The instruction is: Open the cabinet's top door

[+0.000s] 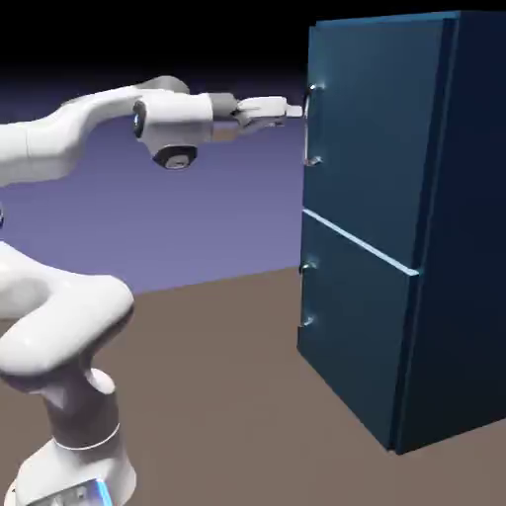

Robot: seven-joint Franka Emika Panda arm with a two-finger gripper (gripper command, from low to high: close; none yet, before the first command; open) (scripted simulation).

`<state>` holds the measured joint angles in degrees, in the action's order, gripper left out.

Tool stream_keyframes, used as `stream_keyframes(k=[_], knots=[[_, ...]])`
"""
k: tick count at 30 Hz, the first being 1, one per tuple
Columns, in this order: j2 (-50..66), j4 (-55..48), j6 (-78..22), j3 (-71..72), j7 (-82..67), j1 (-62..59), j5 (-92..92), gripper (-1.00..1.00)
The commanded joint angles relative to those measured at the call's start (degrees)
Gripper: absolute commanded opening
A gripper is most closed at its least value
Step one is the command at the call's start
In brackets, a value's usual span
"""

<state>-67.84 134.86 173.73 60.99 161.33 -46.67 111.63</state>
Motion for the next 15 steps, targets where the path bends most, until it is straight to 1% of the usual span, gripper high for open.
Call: stream_keyframes(k=[1, 2, 8, 9, 10, 15], knots=[[-0.7, -0.5, 0.0, 1.3, 2.5, -1.0, 2.3, 0.00], [-1.4, -1.1, -0.1, 2.4, 4.7, -1.9, 4.4, 0.00], [-3.7, -7.1, -5.9, 5.2, 4.7, -13.4, 8.7, 0.00], [-3.7, -7.1, -5.9, 5.2, 4.7, -13.4, 8.7, -1.00], [-3.7, -7.1, -5.9, 5.2, 4.7, -13.4, 8.7, -1.00], [-12.5, 1.0, -18.3, -0.2, 4.7, -10.5, 11.4, -1.00]])
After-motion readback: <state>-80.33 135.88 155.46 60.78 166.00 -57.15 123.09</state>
